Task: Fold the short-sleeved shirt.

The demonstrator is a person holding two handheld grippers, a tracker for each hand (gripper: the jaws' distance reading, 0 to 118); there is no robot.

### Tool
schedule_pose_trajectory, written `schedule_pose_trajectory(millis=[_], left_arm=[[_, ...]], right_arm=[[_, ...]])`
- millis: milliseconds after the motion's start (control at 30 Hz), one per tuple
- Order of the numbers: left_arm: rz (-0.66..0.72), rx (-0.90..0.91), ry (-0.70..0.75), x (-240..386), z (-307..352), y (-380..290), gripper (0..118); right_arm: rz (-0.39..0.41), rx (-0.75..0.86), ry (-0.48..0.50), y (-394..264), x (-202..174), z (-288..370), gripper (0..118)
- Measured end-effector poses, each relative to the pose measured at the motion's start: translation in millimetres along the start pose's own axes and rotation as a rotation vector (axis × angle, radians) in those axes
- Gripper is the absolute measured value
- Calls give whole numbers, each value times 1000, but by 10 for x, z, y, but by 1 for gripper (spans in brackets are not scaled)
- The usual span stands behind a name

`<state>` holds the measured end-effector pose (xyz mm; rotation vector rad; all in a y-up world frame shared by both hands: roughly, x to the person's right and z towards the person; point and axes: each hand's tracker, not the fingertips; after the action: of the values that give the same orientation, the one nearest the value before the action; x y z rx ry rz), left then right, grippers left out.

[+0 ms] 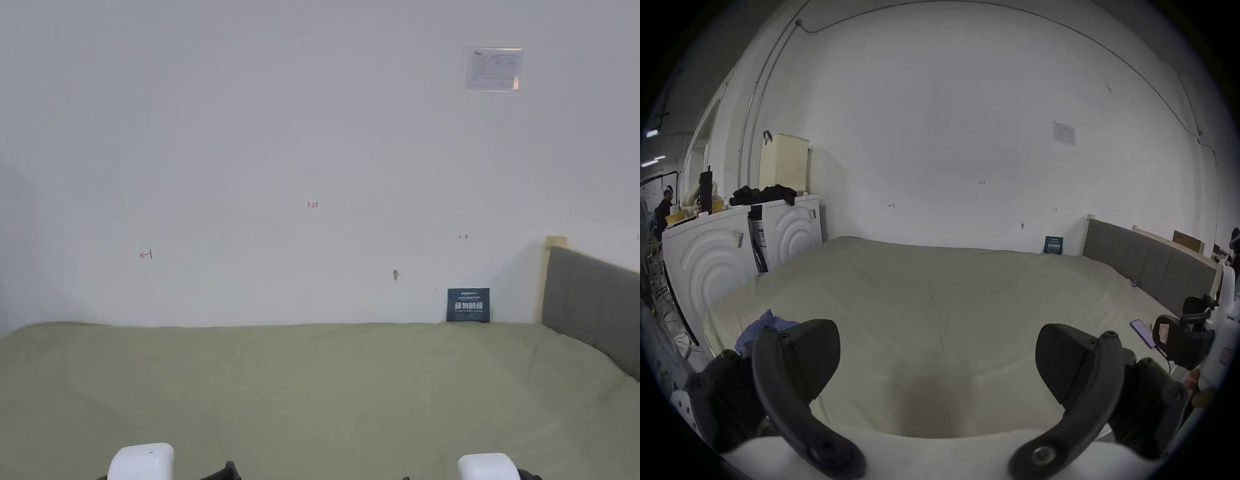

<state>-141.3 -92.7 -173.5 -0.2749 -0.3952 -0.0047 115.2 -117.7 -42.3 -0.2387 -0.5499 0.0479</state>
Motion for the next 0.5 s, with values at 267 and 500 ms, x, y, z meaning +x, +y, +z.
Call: schedule_pose_trajectory(millis=[267,500], left_arm=[[-8,64,11,13,37,83,118],[-26,84,5,84,31,136,118]], right_arm=[[-71,15,19,115,59,76,118],[-132,63,82,239,152,144,118]])
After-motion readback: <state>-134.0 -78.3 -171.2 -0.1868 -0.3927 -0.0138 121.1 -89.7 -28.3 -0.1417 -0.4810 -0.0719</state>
